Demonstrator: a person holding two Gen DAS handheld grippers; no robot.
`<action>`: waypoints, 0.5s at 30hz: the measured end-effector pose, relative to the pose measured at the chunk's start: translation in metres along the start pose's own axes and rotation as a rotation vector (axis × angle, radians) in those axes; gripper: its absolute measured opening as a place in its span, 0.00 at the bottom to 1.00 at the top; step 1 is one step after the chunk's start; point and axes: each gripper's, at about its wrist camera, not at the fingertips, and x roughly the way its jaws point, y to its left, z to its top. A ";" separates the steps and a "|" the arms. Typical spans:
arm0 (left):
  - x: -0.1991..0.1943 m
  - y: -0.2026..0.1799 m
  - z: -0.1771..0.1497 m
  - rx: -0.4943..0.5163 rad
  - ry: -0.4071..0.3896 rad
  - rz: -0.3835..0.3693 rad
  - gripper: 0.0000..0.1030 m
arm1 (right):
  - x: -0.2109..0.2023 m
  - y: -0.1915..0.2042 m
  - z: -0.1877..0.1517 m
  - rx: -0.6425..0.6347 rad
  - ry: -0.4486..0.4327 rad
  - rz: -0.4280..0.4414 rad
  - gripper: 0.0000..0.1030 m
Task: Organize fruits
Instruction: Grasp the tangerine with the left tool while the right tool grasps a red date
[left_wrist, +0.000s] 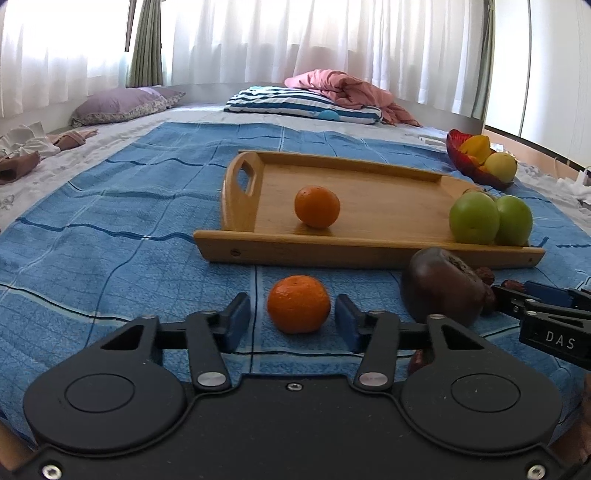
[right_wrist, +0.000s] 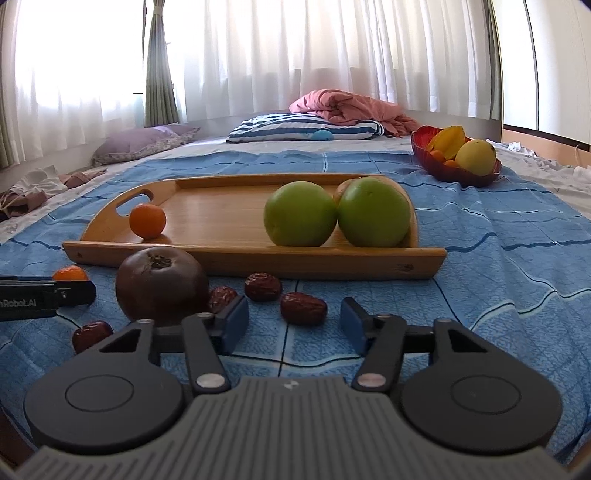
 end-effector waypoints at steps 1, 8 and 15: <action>0.000 -0.001 0.000 0.002 0.000 0.001 0.42 | 0.000 0.000 0.000 0.002 0.003 0.003 0.56; 0.000 -0.004 0.002 0.017 0.002 0.002 0.33 | 0.003 0.002 0.003 0.018 0.009 0.010 0.34; -0.002 -0.006 0.003 0.023 -0.001 0.011 0.33 | 0.004 0.004 0.005 0.023 0.023 0.021 0.31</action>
